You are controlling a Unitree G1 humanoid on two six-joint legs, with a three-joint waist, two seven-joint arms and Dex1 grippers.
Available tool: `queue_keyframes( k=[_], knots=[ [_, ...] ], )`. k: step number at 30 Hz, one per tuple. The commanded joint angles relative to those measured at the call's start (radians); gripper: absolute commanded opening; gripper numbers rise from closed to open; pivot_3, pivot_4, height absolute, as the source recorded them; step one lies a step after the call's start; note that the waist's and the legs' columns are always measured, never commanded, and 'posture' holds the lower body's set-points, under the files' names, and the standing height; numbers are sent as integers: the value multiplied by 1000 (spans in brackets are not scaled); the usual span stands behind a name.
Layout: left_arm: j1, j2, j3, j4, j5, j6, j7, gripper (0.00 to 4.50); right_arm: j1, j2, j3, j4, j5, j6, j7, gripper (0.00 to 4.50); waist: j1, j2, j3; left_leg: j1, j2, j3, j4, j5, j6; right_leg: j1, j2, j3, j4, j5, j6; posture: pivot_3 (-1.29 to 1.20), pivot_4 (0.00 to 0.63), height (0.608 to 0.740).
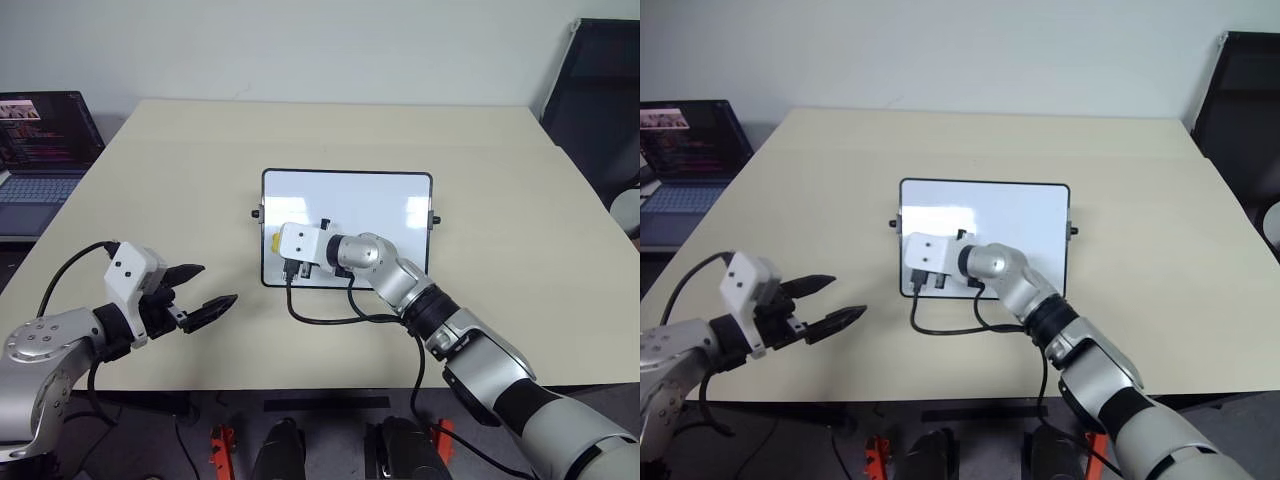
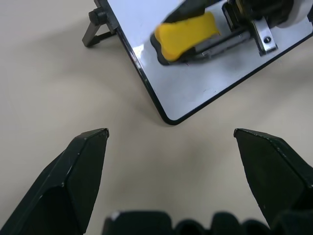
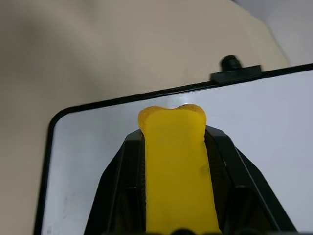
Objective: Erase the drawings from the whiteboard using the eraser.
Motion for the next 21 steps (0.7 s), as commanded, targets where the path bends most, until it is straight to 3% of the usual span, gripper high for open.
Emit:
queue_keyframes(
  k=[1,8,13,18,21],
  knots=[
    [-5,3,6,-20,-4,-13,5,4500,19,-57,32,35,-63,-24,48,1246,1,0,0,0,0,0,0,0,0,0,0,0,0,0,-1,0,150,740],
    [-12,10,-5,-14,8,-23,-3,4500,-50,-33,-47,109,-91,-44,-195,1245,4,0,0,1,0,0,1,3,2,-1,0,0,5,2,-2,0,150,740],
    [-18,10,-13,-11,9,-26,-2,4500,-30,-47,-22,108,-100,-36,-137,1245,7,0,0,1,0,-1,4,4,1,-1,0,-1,11,1,-2,0,150,740],
    [-21,8,-15,-9,9,-27,-3,4500,17,-108,66,49,-139,-86,31,1245,7,0,0,1,0,-1,5,4,1,-1,0,0,11,1,-2,0,150,740],
    [-23,7,-17,-8,9,-27,-3,4500,19,-131,82,30,-162,-120,40,1245,6,0,0,2,0,-1,5,4,1,-1,0,0,11,1,-3,0,150,740]
  ],
)
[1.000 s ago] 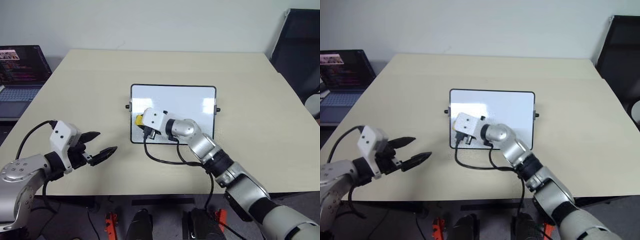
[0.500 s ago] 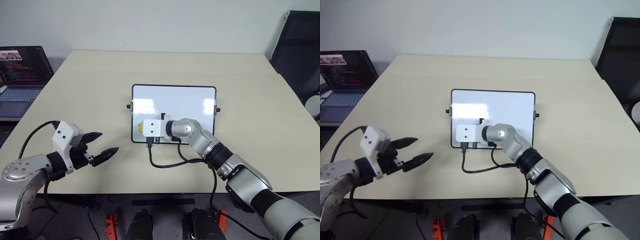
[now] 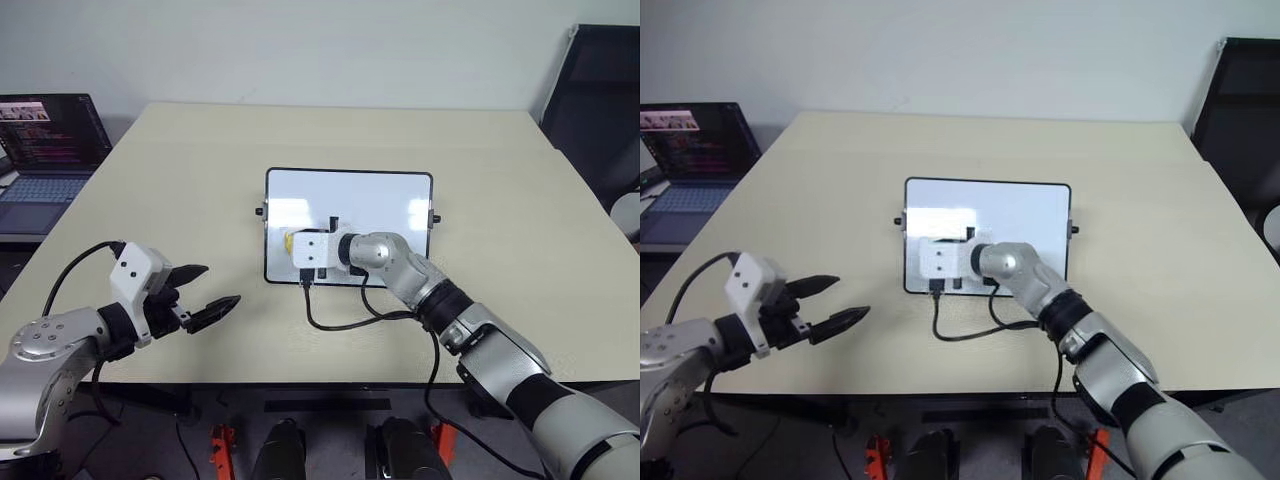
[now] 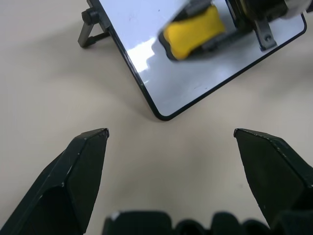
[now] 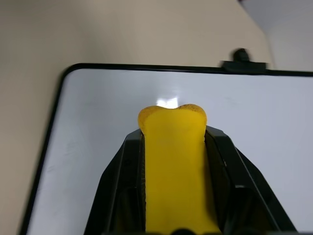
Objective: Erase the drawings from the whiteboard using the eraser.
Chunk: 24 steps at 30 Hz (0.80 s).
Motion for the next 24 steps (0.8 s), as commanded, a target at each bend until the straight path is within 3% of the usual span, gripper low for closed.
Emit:
queue_keyframes(
  k=[1,5,9,12,19,24],
  knots=[
    [-13,7,2,-7,0,-21,-2,4500,15,-38,14,42,-61,2,-9,1245,-1,0,0,0,0,0,0,0,0,0,0,0,0,0,0,0,150,740],
    [-16,4,-4,-7,1,-22,-2,4500,-42,1,-82,88,-62,41,-240,1239,-1,0,0,0,0,0,0,0,0,-1,0,0,2,0,0,0,150,740],
    [-16,4,-7,-6,-2,-24,-3,4500,-67,0,-105,131,-64,45,-295,1233,1,0,0,0,-1,-1,0,0,0,-6,0,0,2,0,-1,0,150,740],
    [-17,3,-10,-6,-3,-26,-1,4500,-59,-2,-102,142,-59,42,-264,1233,1,0,0,0,-1,-1,0,0,0,-6,-1,0,2,0,-1,0,150,740],
    [-24,2,-21,-6,-5,-25,-1,4500,41,-51,-14,2,-68,7,6,1230,-1,0,0,0,-1,-1,0,0,0,-1,0,0,2,-1,-1,0,150,740],
    [-58,4,-49,-4,-5,-28,-5,4500,94,-43,-133,-153,-4,74,-69,1230,2,0,0,-1,-1,-1,0,0,0,-1,0,0,2,-1,-1,0,150,740]
  ],
)
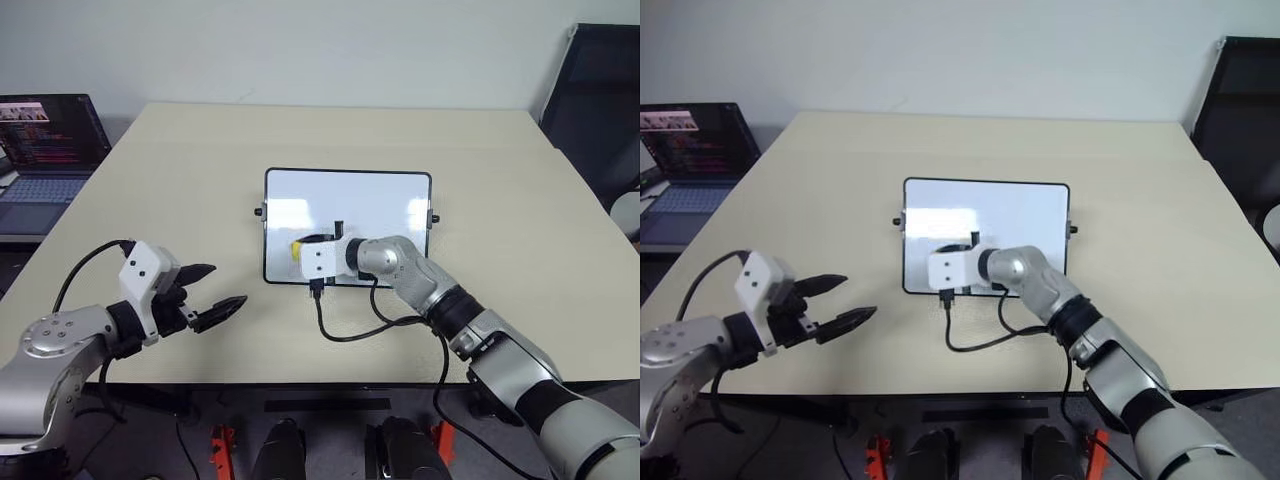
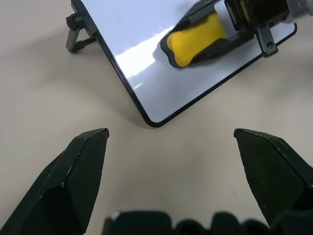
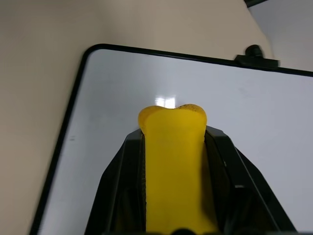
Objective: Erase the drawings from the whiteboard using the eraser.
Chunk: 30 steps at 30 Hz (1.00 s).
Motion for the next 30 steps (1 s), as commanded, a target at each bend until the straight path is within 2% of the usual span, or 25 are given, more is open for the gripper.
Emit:
queue_keyframes(
  k=[1,5,8,11,14,18,23,30],
  knots=[
    [-36,6,-13,-13,-3,-18,-5,4500,49,-4,-132,-109,62,118,-52,1229,5,0,0,-1,0,0,0,0,0,0,0,0,0,0,0,0,150,740],
    [-111,9,-75,-36,17,-36,-3,4500,207,17,-312,-451,216,348,-50,1228,17,0,1,-4,0,0,0,0,0,-2,0,0,-2,0,0,0,150,740],
    [-173,6,-121,-46,27,-36,-2,4500,286,21,-397,-640,269,515,-62,1228,18,0,1,-9,0,0,0,0,-1,-5,0,-1,-2,-1,2,0,150,740],
    [-301,-17,-222,-57,53,-34,2,4500,382,-15,-544,-884,348,784,-57,1228,23,0,1,-12,0,0,-1,-1,-1,-8,0,-2,-1,1,5,0,150,740],
    [-408,-58,-318,-31,81,-52,-14,4500,437,-53,-648,-1003,376,926,-91,1228,23,0,1,-14,-1,0,-1,-1,-2,-10,0,-2,-2,1,5,0,150,740],
    [-555,-142,-445,56,124,-101,-61,4500,494,-100,-768,-1044,400,1067,-143,1228,16,0,1,-15,-1,2,-1,-1,-1,-13,0,0,-1,-1,8,0,150,740],
    [-672,-224,-541,155,148,-146,-145,4500,532,-126,-838,-1004,432,1188,-193,1228,4,1,1,-15,0,2,0,-1,-1,-14,1,1,1,-1,8,0,150,740],
    [-765,-332,-635,314,212,-238,-231,4500,523,-96,-895,-838,481,1157,-276,1228,-3,1,1,-16,-1,3,0,-1,-1,-14,1,1,1,-1,9,0,150,740]
  ],
)
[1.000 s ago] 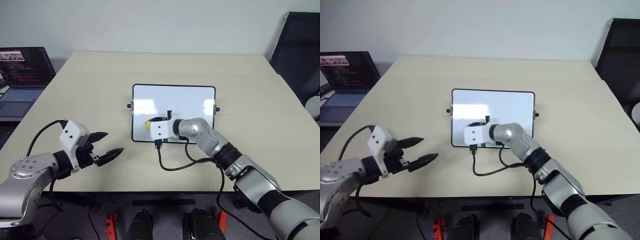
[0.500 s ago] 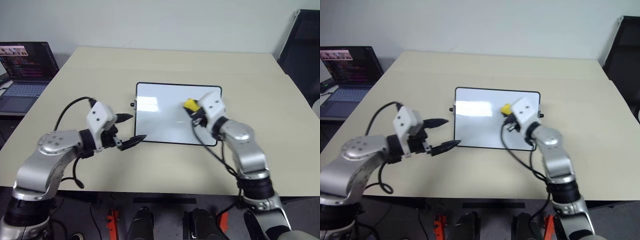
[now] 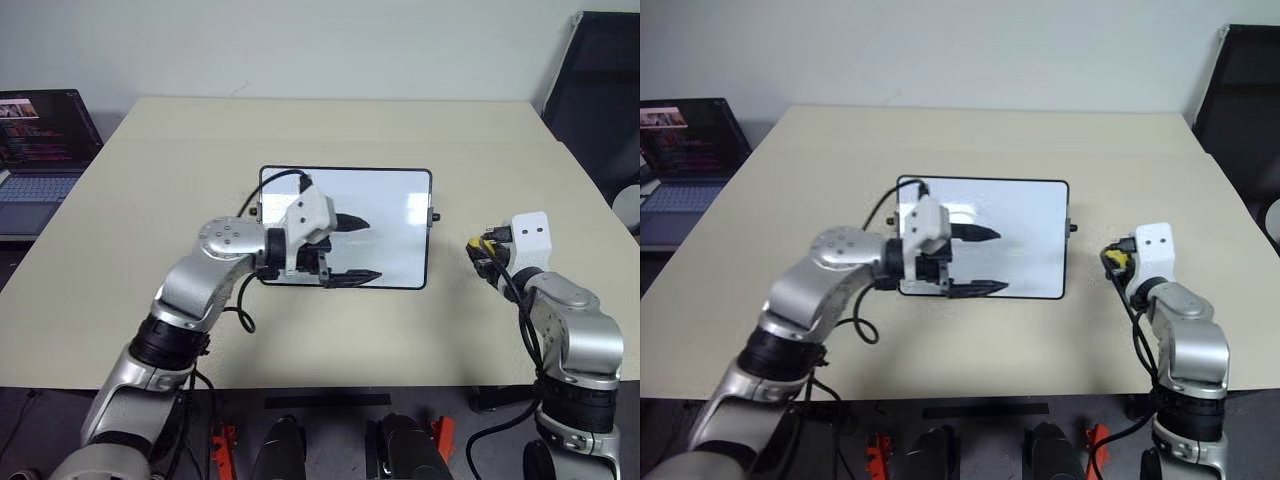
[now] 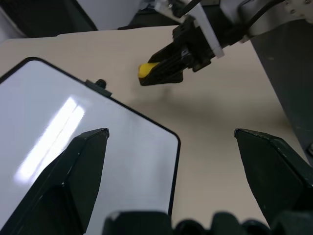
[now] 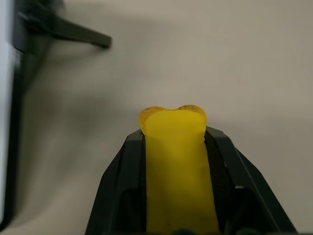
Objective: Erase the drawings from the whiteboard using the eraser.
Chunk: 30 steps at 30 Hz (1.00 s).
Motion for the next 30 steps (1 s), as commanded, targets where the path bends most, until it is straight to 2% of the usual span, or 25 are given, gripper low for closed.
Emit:
queue_keyframes(
  k=[1,6,11,13,15,20,21,28,30],
  knots=[
    [-58,-46,-34,60,45,-76,-33,4500,-25,15,-35,61,32,-49,-49,1228,0,0,0,0,0,0,0,0,0,0,0,0,0,0,0,0,150,740],
    [-97,-121,-60,134,88,-126,-43,4500,-60,15,-45,176,52,-120,-105,1228,-1,0,0,-1,0,0,2,0,0,0,0,1,0,1,1,0,150,740],
    [-106,-154,-63,154,107,-135,-45,4500,-69,-7,-25,252,66,-177,-121,1228,-2,1,0,-1,0,0,2,0,0,0,0,0,1,1,1,0,150,740],
    [-98,-156,-58,145,106,-128,-44,4500,-69,-9,-25,267,76,-187,-123,1938,-2,1,0,-1,0,0,2,0,0,0,0,1,1,1,1,0,150,740],
    [-88,-154,-53,135,104,-120,-43,4500,-70,-10,-27,277,83,-198,-130,2434,-2,1,0,-1,0,0,2,0,0,0,0,1,1,1,2,0,150,740],
    [-56,-138,-17,97,85,-87,-19,4500,-72,-15,-39,279,108,-249,-137,4267,-3,1,0,-1,0,0,3,0,1,0,0,1,1,1,2,0,150,740],
    [-46,-138,-2,85,78,-75,-4,4500,-70,-16,-39,272,115,-258,-136,4462,-3,1,0,-1,0,0,3,0,1,0,0,1,1,1,2,0,150,740],
    [147,-82,226,-143,20,74,211,4500,25,-25,1,35,169,-349,-73,4462,-7,2,1,-1,0,-1,2,0,1,0,0,1,1,1,2,0,150,740],
    [250,-105,386,-262,-11,121,359,4500,117,-10,53,-55,175,-480,-20,4462,-6,2,1,-1,0,-1,2,0,1,0,0,1,1,1,2,0,150,740]
  ],
)
